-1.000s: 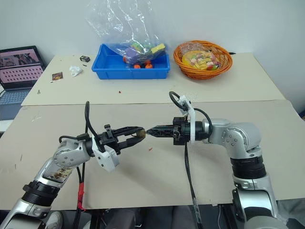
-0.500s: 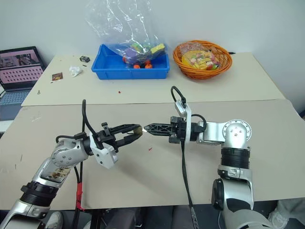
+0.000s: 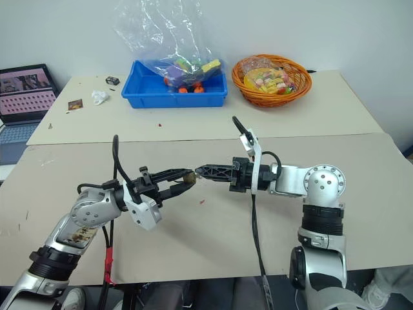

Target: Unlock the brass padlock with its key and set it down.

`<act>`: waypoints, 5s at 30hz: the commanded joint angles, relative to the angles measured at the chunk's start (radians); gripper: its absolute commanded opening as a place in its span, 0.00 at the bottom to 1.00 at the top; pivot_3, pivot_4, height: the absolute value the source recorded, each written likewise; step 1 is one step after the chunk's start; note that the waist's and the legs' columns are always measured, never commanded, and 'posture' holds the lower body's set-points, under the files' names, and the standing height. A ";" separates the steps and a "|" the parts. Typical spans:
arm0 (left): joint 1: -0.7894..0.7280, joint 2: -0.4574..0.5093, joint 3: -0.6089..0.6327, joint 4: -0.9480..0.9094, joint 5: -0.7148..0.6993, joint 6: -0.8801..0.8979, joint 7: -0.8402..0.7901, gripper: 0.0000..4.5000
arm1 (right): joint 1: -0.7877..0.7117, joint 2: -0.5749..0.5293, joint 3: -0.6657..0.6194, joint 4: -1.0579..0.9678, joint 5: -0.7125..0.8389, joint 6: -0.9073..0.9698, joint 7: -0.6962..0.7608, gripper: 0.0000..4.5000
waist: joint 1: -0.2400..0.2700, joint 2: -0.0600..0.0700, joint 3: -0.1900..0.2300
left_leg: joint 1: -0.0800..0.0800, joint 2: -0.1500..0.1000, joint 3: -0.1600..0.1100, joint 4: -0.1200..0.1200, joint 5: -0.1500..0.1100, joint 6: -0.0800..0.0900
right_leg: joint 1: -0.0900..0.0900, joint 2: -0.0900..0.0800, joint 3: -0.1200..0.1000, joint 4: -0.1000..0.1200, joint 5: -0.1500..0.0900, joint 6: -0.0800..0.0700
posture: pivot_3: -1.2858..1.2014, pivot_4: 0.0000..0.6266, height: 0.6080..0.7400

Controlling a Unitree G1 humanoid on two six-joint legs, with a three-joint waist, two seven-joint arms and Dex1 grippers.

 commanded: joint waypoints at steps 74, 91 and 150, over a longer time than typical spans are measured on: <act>0.010 0.008 0.008 -0.035 -0.028 -0.023 0.016 0.19 | -0.019 -0.078 0.187 -0.127 -0.050 -0.163 0.274 0.57 | 0.002 0.000 0.000 | 0.000 0.000 0.001 0.000 0.000 0.000 | 0.000 0.000 0.000 -0.001 0.000 0.000 | 0.52 0.24 1.00; 0.011 0.011 0.005 -0.028 -0.032 -0.032 0.016 0.19 | -0.009 -0.116 0.189 -0.131 -0.099 -0.174 0.356 0.57 | 0.001 0.000 0.000 | 0.000 0.001 0.001 0.000 0.000 0.000 | 0.000 0.000 0.000 -0.001 0.000 0.000 | 0.52 0.24 1.00; 0.002 0.003 0.017 -0.035 -0.042 -0.006 0.019 0.87 | 0.002 -0.037 0.202 -0.175 -0.064 -0.151 0.282 0.04 | 0.003 0.000 0.000 | 0.000 0.000 0.001 0.000 0.000 0.000 | 0.000 0.000 0.000 -0.001 0.000 0.000 | 0.52 0.24 1.00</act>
